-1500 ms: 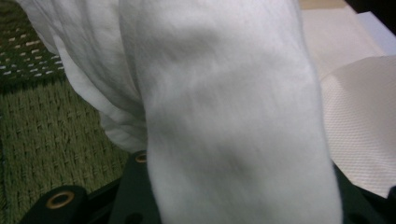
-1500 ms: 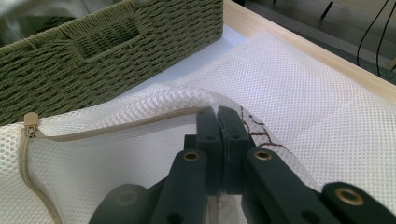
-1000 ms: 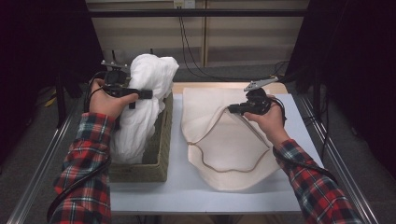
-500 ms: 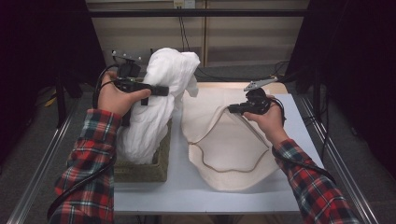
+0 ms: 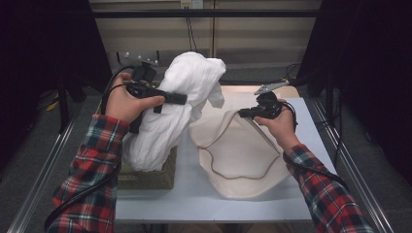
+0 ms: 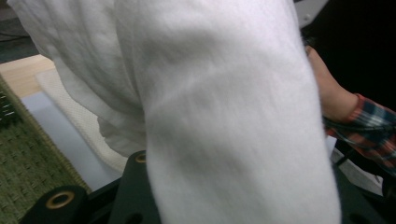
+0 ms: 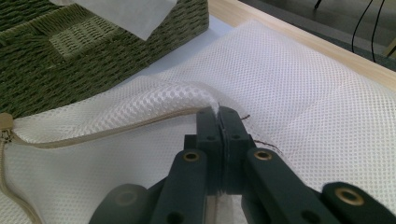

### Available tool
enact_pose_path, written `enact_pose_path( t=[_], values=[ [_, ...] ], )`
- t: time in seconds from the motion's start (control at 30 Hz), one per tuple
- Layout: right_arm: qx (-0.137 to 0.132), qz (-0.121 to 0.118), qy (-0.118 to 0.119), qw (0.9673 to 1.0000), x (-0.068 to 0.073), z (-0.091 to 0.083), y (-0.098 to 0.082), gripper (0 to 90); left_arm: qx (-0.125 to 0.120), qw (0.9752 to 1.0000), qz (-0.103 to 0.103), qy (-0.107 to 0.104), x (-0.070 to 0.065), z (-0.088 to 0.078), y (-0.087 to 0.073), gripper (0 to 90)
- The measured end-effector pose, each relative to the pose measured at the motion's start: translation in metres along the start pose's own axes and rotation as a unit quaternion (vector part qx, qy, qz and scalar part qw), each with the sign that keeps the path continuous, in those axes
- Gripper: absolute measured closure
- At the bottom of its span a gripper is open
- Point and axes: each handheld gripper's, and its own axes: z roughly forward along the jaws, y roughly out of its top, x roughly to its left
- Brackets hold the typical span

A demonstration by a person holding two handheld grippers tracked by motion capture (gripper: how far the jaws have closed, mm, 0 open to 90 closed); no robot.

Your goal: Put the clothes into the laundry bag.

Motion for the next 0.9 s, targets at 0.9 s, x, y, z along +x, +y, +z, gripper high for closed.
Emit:
enact_pose_path(
  t=[0.9],
  values=[
    [-0.013,0.019,-0.004,0.9997,-0.011,0.0,-0.002,88.9,0.075,0.9837,0.103,-0.127,-0.051,0.027,-0.008,59.6]
  ],
)
